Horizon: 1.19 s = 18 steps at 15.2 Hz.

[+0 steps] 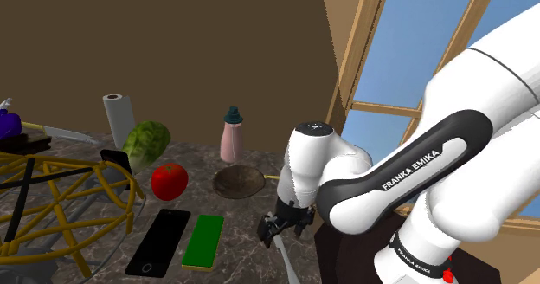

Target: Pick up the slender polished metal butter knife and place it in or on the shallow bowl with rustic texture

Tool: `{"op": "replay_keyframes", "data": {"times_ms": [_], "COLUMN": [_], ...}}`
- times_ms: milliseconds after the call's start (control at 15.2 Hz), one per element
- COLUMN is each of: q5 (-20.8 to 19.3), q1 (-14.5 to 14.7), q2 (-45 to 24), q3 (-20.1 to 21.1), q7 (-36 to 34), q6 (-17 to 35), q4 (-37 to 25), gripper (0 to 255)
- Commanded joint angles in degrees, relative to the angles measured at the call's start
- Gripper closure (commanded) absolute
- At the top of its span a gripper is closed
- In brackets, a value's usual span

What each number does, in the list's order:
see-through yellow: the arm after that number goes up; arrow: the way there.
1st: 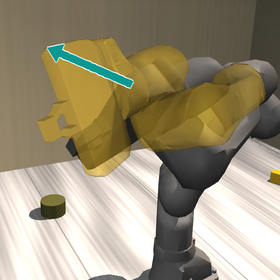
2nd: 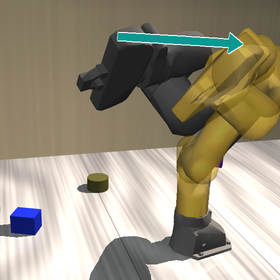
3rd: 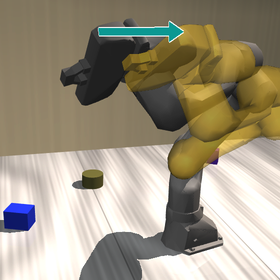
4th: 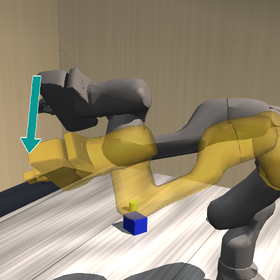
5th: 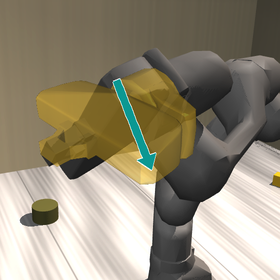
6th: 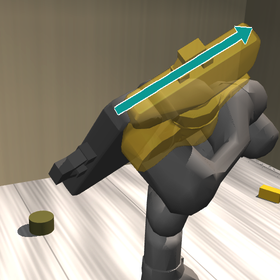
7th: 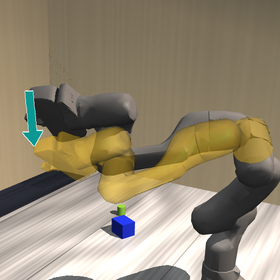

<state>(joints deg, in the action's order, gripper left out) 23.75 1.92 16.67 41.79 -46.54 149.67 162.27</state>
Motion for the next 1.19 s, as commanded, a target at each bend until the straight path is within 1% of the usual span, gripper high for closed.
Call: {"op": "replay_keyframes", "data": {"times_ms": [0,528,594,1122], "q5": [-1.46,-1.47,-1.47,-1.47], "q1": [-1.31,-1.28,-1.28,-1.28], "q2": [-3.17,-3.16,-3.16,-3.16], "q3": [1.39,1.36,1.36,1.36], "q7": [-1.15,-1.16,-1.16,-1.16], "q6": [3.37,3.35,3.35,3.36], "q4": [0.25,0.25,0.25,0.25], "gripper": [0,0,255,255]}}
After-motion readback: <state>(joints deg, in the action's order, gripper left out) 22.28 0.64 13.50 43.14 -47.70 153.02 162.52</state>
